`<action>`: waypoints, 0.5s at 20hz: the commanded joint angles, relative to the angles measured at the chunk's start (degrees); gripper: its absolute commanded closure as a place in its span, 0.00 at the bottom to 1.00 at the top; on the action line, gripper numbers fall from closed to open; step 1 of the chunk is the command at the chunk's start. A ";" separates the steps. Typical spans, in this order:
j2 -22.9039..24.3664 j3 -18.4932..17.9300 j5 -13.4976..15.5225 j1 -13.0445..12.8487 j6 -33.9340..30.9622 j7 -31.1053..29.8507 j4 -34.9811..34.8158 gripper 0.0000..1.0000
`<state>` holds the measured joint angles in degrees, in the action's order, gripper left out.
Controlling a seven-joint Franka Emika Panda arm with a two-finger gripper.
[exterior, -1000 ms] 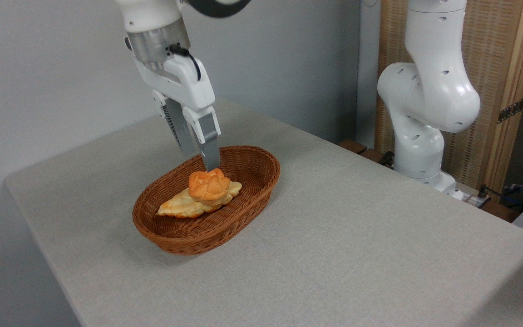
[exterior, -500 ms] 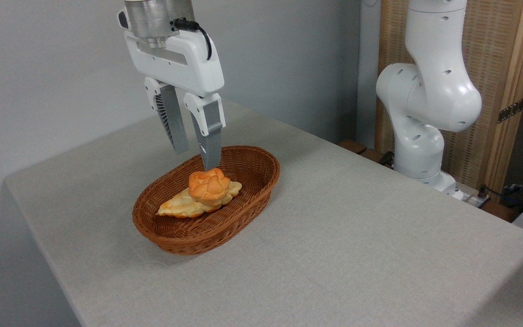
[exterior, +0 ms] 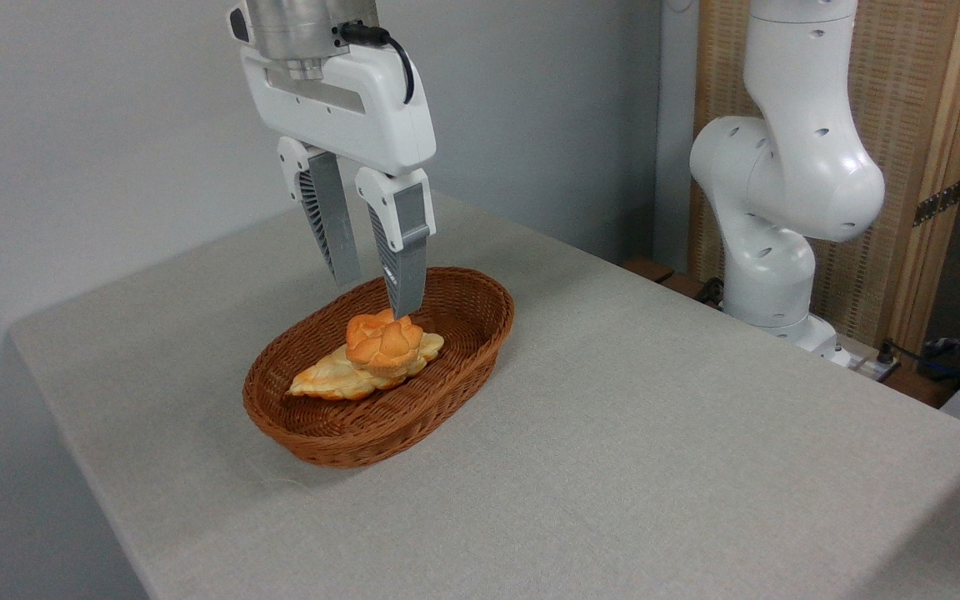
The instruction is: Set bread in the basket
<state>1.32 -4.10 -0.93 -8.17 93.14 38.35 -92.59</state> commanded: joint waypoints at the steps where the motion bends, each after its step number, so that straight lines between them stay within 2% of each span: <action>1: 0.43 0.15 1.46 1.06 -1.56 0.67 0.65 0.00; 10: 0.43 0.50 2.25 1.14 -1.56 0.58 0.57 0.00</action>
<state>1.43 -3.78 -0.21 -7.54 93.14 38.35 -92.59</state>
